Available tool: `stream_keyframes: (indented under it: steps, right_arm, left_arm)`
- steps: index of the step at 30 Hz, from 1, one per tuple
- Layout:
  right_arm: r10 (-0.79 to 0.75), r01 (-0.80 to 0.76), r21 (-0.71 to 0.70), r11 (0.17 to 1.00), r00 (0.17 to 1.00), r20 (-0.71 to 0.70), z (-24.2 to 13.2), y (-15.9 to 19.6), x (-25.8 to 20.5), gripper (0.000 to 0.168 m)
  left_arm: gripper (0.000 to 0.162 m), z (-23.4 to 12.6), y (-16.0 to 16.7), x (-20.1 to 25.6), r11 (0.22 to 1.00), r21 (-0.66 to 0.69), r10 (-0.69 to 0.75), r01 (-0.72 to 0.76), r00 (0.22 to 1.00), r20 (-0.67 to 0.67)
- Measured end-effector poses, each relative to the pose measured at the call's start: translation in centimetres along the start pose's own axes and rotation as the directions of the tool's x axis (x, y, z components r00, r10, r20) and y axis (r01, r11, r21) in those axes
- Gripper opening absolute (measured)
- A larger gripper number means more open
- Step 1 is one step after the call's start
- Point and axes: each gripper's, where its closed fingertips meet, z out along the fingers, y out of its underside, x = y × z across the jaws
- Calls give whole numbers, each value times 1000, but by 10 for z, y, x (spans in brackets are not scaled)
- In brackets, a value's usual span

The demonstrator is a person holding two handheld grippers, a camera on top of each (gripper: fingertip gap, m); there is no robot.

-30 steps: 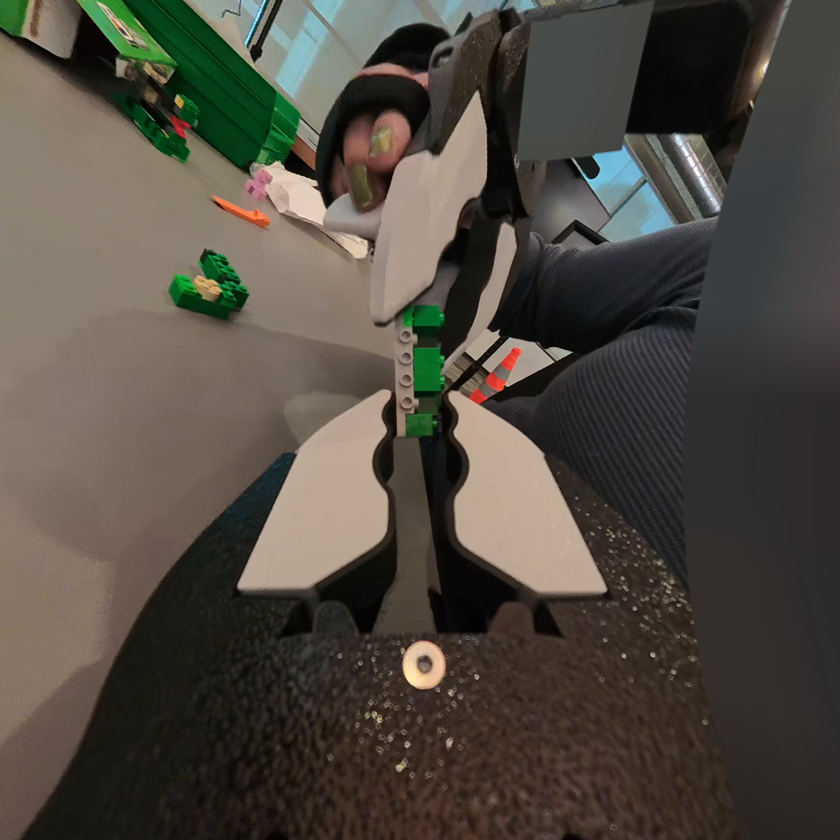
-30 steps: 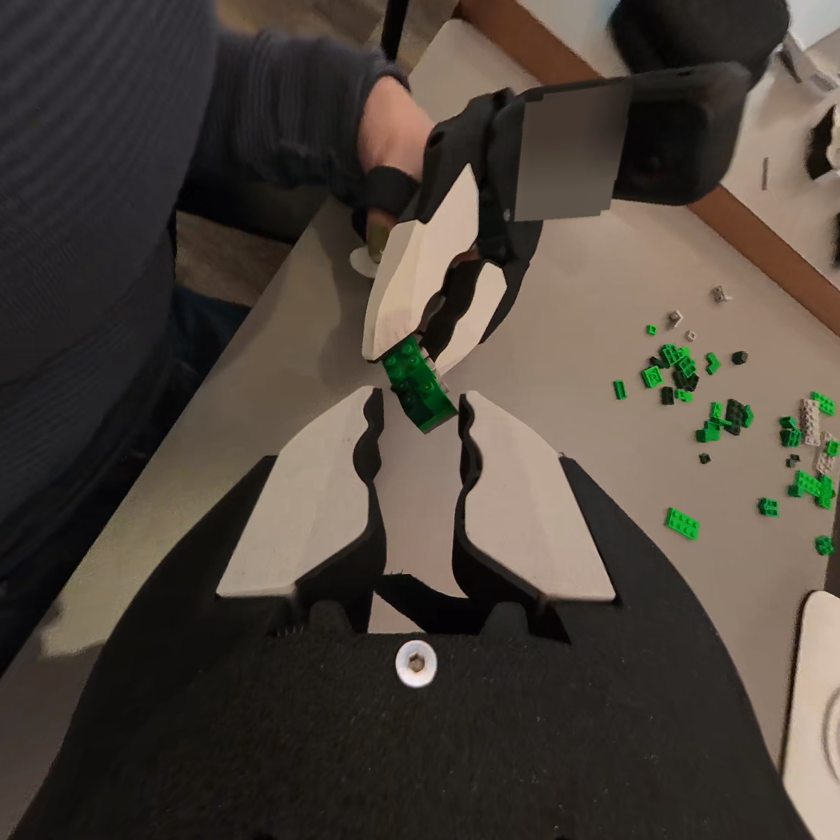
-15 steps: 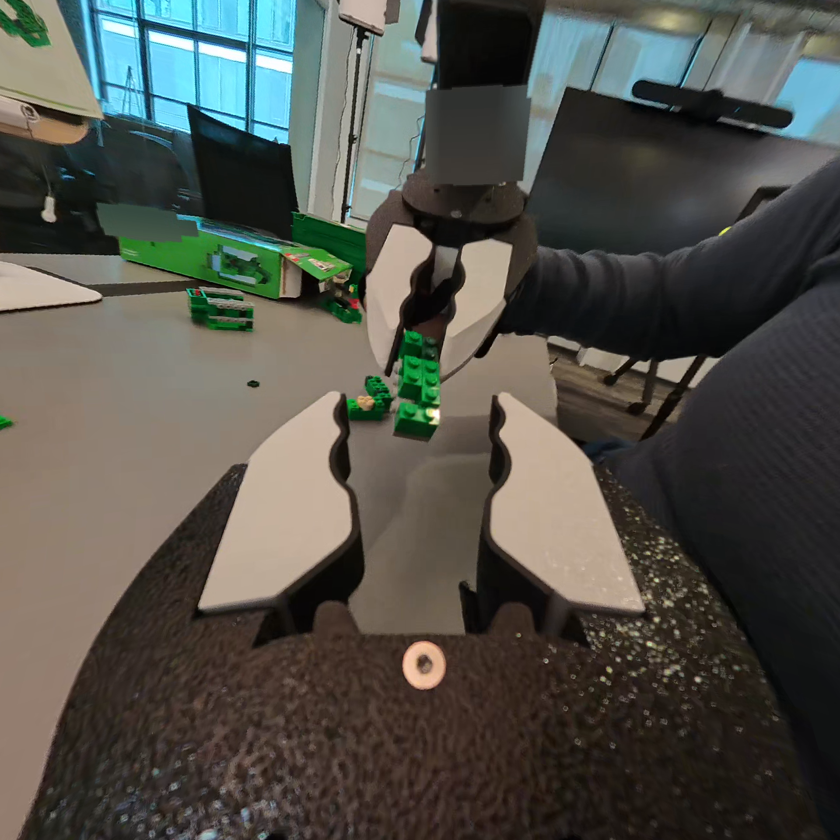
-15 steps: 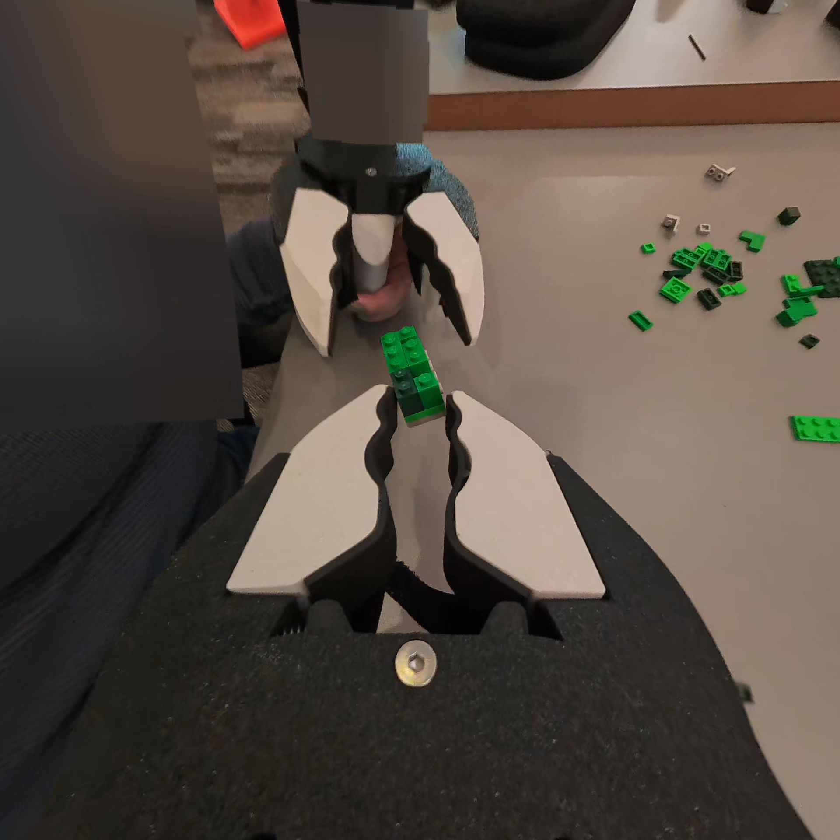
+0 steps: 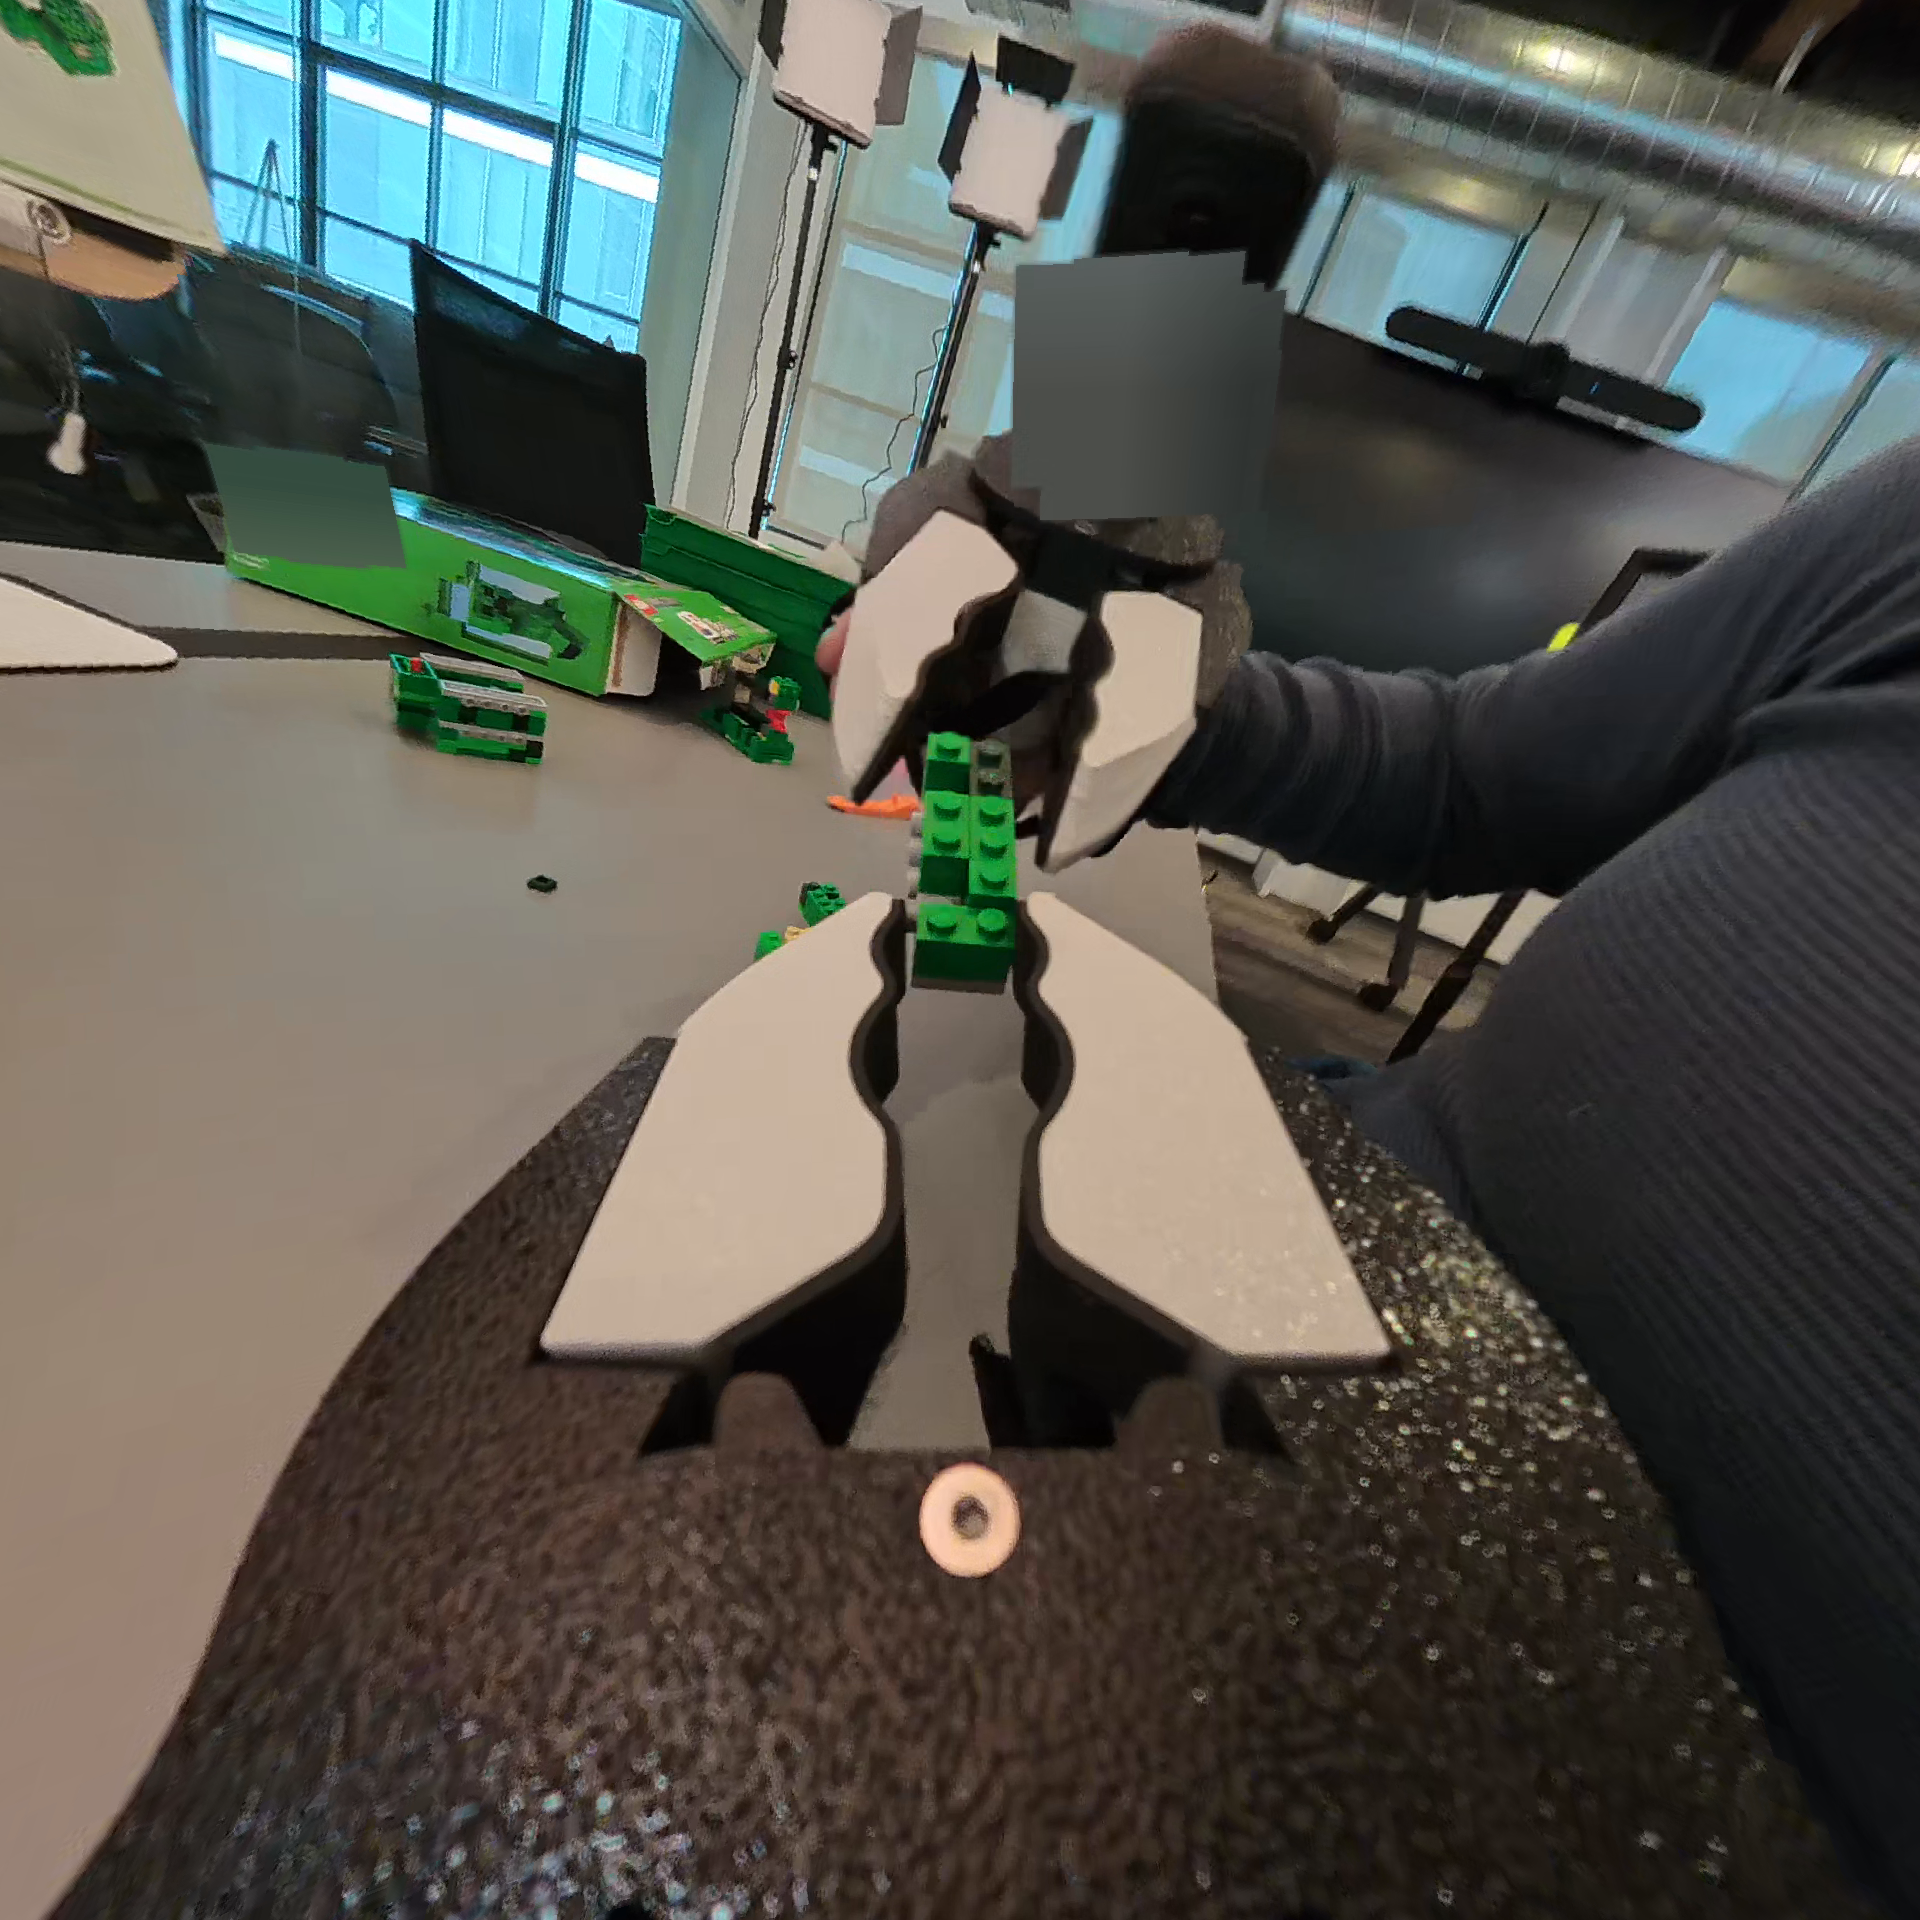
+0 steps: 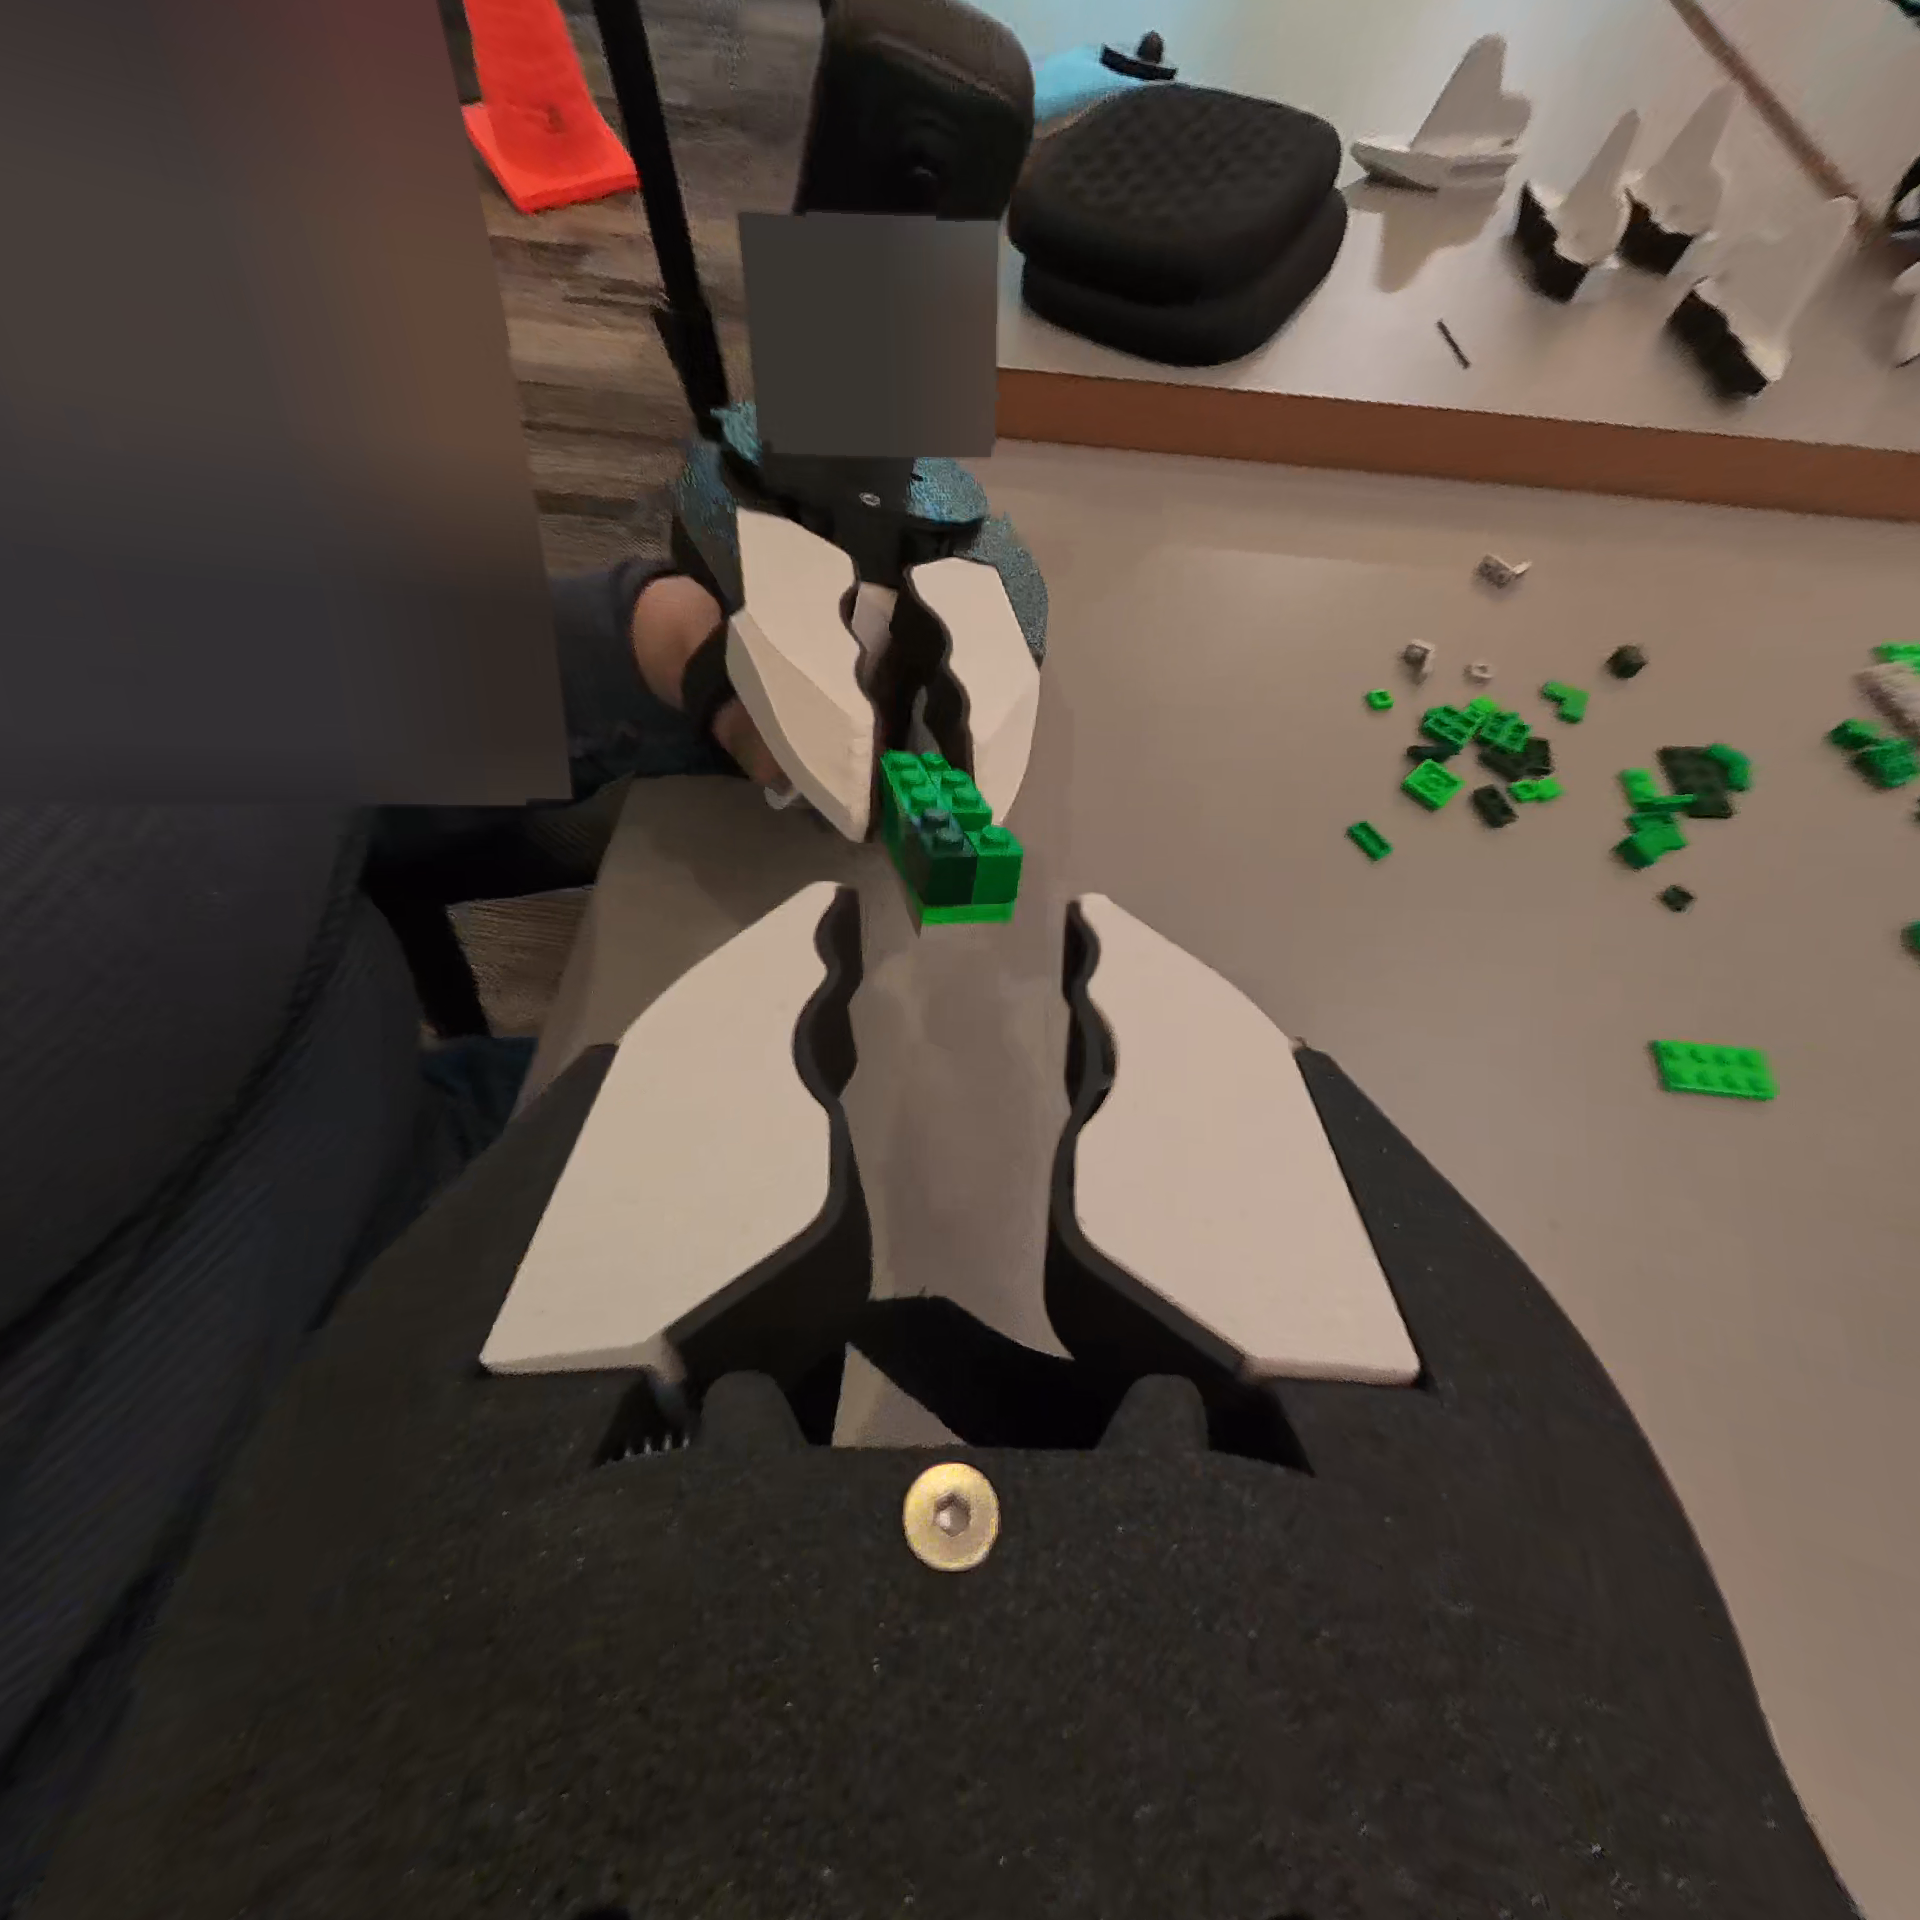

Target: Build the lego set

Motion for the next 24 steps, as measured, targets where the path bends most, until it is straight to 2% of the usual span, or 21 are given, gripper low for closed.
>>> stream_keyframes:
  steps: [3,10,13,16,18,21,24]
  right_arm:
    - [25,-25,-23,999,999,22,1,0,-4,42]
    - [150,-154,30,988,982,114,0,-7,-9,31]
    - [119,-123,31,992,987,112,-2,-8,-10,32]
    - [-76,76,18,997,997,0,-5,-9,-6,42]
    - [-293,291,-36,956,947,-129,-7,-13,-2,46]
    - [-612,566,-234,790,753,-242,-6,-15,1,45]
    - [-796,689,-405,601,559,-230,-1,-11,3,44]
  left_arm:
    - [19,-4,-6,2,999,40,-28,29,999,-29]
    - [19,0,1,8,1000,-5,14,-15,998,-53]
    - [18,-1,1,7,1000,1,1,-1,999,-54]
    - [18,-4,-3,3,998,25,-56,57,997,-54]
    - [18,-6,-6,0,993,53,-101,104,993,-60]
    - [18,-9,-9,-1,987,72,-138,143,988,-71]
    - [18,-6,-4,1,989,40,-142,145,987,-79]
